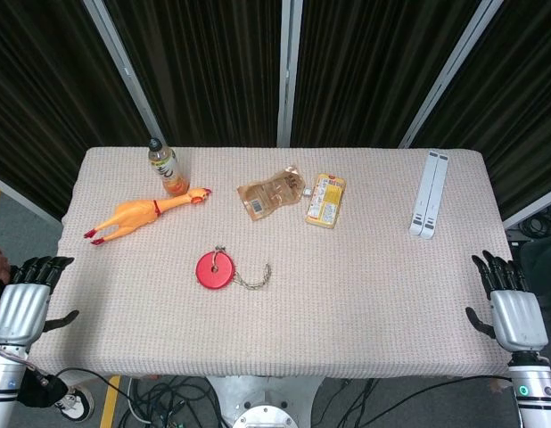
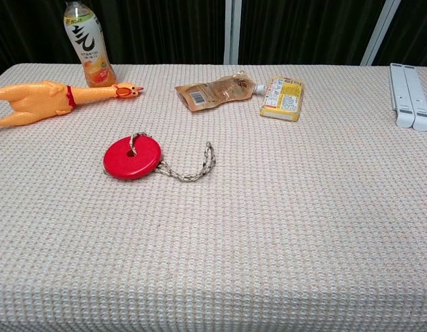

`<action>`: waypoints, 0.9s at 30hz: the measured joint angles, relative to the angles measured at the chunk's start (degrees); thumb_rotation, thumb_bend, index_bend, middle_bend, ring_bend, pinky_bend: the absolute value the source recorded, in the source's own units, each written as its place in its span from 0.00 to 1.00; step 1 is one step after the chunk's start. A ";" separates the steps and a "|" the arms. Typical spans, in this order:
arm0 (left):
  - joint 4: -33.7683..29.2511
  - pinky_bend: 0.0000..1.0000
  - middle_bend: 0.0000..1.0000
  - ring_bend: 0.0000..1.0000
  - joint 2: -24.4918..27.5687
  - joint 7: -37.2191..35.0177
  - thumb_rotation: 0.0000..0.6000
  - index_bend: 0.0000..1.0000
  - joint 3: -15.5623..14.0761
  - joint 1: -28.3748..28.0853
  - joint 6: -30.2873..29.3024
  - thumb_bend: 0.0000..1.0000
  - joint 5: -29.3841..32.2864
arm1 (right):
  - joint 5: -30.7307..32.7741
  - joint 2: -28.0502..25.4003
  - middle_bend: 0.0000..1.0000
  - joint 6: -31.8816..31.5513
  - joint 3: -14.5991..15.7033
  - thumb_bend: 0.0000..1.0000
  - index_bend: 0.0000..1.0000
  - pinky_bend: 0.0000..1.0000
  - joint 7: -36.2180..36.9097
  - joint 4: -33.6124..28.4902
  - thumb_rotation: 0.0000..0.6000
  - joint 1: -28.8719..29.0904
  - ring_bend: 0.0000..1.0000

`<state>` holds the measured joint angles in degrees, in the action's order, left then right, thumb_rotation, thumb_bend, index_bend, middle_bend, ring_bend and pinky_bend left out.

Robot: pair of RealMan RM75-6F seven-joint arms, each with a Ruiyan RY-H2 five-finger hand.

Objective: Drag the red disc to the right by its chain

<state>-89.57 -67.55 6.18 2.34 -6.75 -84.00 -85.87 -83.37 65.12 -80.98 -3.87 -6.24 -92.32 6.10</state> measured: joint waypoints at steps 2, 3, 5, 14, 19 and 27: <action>-0.07 0.15 0.17 0.13 0.04 -0.05 1.00 0.18 0.01 0.02 -0.06 0.01 0.00 | -0.11 0.05 0.00 0.07 0.04 0.19 0.00 0.00 -0.12 -0.11 1.00 0.10 0.00; -0.10 0.15 0.17 0.13 0.05 -0.07 1.00 0.18 0.00 0.04 -0.07 0.01 0.02 | -0.15 0.04 0.00 0.11 0.05 0.18 0.00 0.00 -0.16 -0.18 1.00 0.15 0.00; -0.11 0.15 0.17 0.13 0.00 -0.07 1.00 0.18 -0.06 0.07 -0.12 0.01 -0.04 | -0.30 -0.01 0.00 0.19 0.05 0.18 0.00 0.00 -0.29 -0.33 1.00 0.29 0.00; -0.41 0.15 0.17 0.13 0.17 -0.12 1.00 0.18 -0.05 -0.19 0.21 0.01 -0.10 | -1.35 -0.50 0.00 2.60 0.10 0.18 0.00 0.00 -1.55 -2.52 1.00 2.23 0.00; -0.20 0.15 0.17 0.13 -0.02 -0.17 1.00 0.18 -0.40 0.09 0.01 0.01 -0.25 | -2.03 -1.44 0.00 7.67 -0.42 0.18 0.00 0.00 -2.51 -5.09 1.00 5.98 0.00; 0.60 0.15 0.17 0.13 -0.90 0.34 1.00 0.18 -0.30 0.28 -0.21 0.01 0.14 | -1.56 -1.68 0.00 21.28 -3.08 0.19 0.00 0.00 -5.48 -9.48 1.00 16.72 0.00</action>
<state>-88.97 -68.45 6.52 2.03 -6.47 -84.21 -85.73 -84.94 63.43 -59.70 -6.95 -11.72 -101.81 22.82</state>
